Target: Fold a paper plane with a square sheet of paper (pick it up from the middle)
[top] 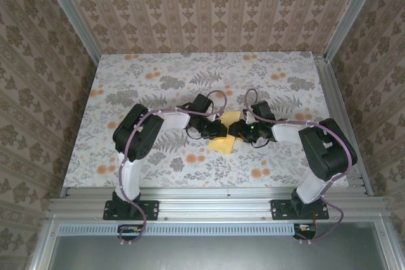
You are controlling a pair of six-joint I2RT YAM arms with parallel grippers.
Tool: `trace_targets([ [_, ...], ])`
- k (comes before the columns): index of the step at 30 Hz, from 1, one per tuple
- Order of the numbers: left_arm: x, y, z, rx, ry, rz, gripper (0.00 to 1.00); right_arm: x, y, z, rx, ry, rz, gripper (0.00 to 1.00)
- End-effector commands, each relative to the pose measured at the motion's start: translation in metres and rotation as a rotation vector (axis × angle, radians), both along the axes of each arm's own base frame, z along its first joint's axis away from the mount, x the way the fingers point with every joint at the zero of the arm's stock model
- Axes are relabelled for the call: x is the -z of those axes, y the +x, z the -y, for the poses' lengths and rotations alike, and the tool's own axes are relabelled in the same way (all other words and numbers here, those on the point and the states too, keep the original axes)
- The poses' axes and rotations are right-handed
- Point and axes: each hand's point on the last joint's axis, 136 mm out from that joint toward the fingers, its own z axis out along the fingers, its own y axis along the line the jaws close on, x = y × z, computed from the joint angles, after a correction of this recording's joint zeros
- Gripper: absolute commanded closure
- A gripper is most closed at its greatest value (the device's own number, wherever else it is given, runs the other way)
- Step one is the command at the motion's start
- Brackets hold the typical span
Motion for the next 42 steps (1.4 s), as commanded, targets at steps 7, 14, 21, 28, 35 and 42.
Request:
trace_targets([
  [7,0.016,0.0,-0.008,-0.022,0.011,-0.04,0.8,0.005,-0.02,-0.008,-0.067,-0.01,-0.012,0.63],
  [14,0.01,0.002,-0.007,-0.028,-0.012,-0.042,0.8,0.014,-0.018,-0.005,-0.053,-0.035,-0.032,0.81],
  [21,-0.026,0.01,-0.003,-0.036,-0.06,0.004,0.7,0.001,-0.013,-0.008,-0.058,-0.025,-0.009,0.97],
  [28,-0.086,0.026,-0.021,-0.065,-0.037,0.136,0.56,-0.031,-0.006,-0.01,-0.058,0.021,0.044,1.0],
  [35,-0.113,0.027,-0.062,-0.133,0.061,0.226,0.39,-0.058,-0.003,0.005,-0.069,-0.084,0.082,1.0],
  [42,-0.125,0.018,-0.085,-0.153,0.083,0.265,0.3,-0.073,-0.011,0.026,-0.075,-0.228,0.083,1.0],
])
